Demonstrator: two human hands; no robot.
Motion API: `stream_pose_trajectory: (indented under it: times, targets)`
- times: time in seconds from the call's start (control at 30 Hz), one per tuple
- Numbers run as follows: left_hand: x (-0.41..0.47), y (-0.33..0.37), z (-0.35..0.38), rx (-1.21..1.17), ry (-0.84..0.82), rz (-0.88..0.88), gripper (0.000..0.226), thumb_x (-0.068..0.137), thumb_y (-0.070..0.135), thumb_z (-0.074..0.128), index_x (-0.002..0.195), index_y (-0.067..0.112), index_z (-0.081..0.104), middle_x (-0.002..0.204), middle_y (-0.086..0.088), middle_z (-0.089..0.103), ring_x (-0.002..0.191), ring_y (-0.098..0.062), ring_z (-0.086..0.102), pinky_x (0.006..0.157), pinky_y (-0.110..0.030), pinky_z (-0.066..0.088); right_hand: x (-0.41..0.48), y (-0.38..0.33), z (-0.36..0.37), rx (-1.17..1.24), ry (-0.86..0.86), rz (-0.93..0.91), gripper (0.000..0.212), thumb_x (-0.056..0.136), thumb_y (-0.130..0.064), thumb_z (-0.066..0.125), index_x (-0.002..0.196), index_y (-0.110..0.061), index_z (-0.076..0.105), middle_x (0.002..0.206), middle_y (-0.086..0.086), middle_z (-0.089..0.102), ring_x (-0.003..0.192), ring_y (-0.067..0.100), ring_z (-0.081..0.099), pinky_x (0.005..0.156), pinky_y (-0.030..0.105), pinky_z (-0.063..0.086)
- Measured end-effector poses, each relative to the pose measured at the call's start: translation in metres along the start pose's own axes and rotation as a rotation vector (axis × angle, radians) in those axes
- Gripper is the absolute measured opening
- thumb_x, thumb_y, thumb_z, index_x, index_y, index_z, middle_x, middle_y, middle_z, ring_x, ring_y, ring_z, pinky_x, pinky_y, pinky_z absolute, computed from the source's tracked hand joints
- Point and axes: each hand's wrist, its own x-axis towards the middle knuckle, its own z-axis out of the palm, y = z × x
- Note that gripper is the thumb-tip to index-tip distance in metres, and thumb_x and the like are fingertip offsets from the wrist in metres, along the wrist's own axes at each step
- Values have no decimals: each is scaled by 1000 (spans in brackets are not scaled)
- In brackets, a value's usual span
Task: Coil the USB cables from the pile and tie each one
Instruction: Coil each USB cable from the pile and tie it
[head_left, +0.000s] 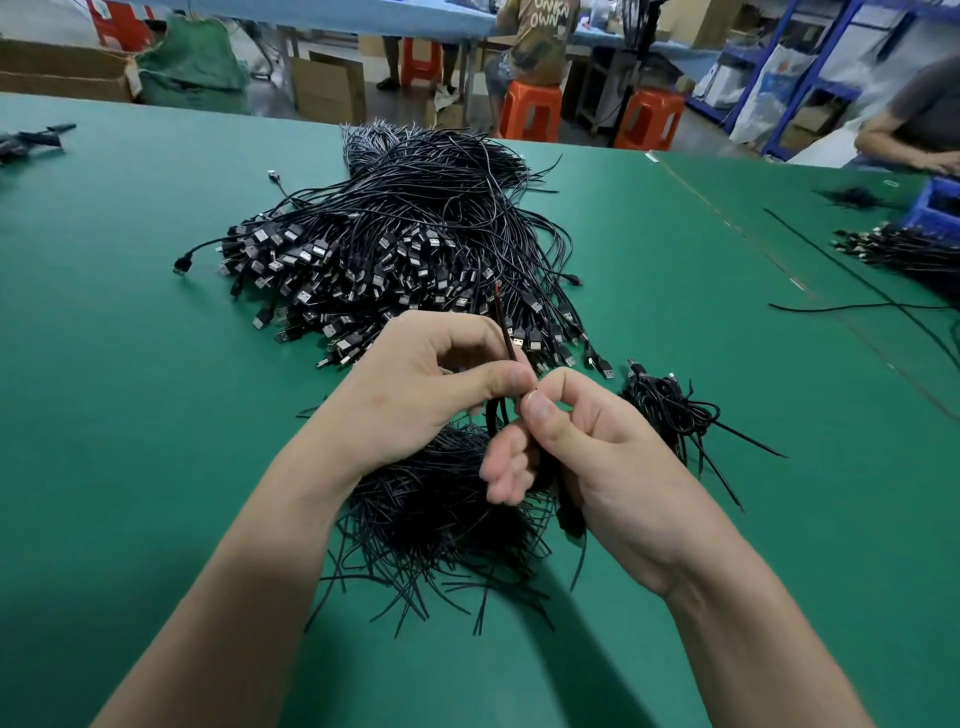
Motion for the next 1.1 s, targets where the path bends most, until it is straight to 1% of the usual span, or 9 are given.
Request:
stream_pose_trajectory:
  times: [0.17, 0.3, 0.4, 0.53, 0.63, 0.73, 0.8, 0.93, 1.1]
  targets:
    - [0, 3, 6, -8, 67, 2, 23, 82, 32, 76, 80, 9, 74, 83, -11, 75, 52, -12, 60, 54, -23, 53, 3, 7, -2, -45, 216, -82, 22, 93, -24, 62, 93, -3, 54, 77, 15, 75, 65, 20, 70, 62, 26, 54]
    - [-1, 3, 6, 114, 220, 26, 20, 83, 39, 78, 81, 19, 76, 79, 5, 76, 52, -10, 64, 53, -16, 47, 2, 16, -7, -385, 601, -232, 18, 91, -29, 75, 89, -20, 60, 86, -1, 76, 81, 14, 73, 73, 26, 55]
    - [-2, 5, 8, 182, 377, 48, 10, 87, 28, 82, 81, 22, 77, 80, 10, 75, 54, -7, 66, 51, -12, 46, -7, 19, -12, -481, 838, -326, 40, 93, -49, 65, 72, -17, 56, 69, 1, 62, 64, 13, 57, 64, 28, 45]
    - [-2, 13, 19, 292, 491, 177, 10, 90, 29, 80, 86, 19, 79, 76, 9, 74, 62, -9, 69, 58, -15, 48, -7, 21, 8, -194, 483, 36, 75, 92, -78, 32, 68, -17, 67, 67, 11, 67, 58, 19, 60, 50, 31, 49]
    - [-5, 18, 32, 464, 437, 373, 11, 94, 24, 78, 90, 14, 81, 85, 9, 75, 77, -4, 69, 71, -26, 54, 7, 17, 15, 145, 276, 204, 93, 83, -79, 21, 112, -5, 68, 89, 9, 73, 82, 17, 69, 71, 37, 57]
    - [-7, 15, 44, 512, 377, 537, 9, 96, 13, 77, 92, 5, 80, 90, -1, 76, 82, -18, 72, 71, -38, 56, 12, 3, 12, 494, 176, 160, 81, 98, -69, 24, 118, -1, 64, 103, 10, 70, 99, 16, 70, 95, 42, 56]
    - [-6, 13, 47, 535, 398, 610, 6, 92, 10, 81, 91, 4, 81, 90, -4, 77, 84, -22, 73, 70, -42, 55, 11, -6, 8, 689, 191, 126, 70, 104, -56, 36, 115, 5, 67, 93, 10, 68, 87, 14, 70, 87, 33, 59]
    - [-3, 8, 51, 742, 473, 710, 10, 94, 25, 80, 90, 17, 84, 98, 7, 77, 90, -20, 64, 77, -38, 45, 13, -9, 2, 822, 357, 51, 41, 101, -33, 54, 119, 3, 61, 107, 11, 64, 84, 12, 66, 77, 20, 57]
    - [1, 2, 42, 759, 203, 639, 10, 93, 28, 78, 96, 19, 83, 123, -4, 68, 105, -28, 57, 88, -46, 47, 16, -3, -9, 328, 533, -85, 35, 109, -36, 42, 92, -11, 59, 84, 5, 71, 79, 17, 71, 70, 26, 57]
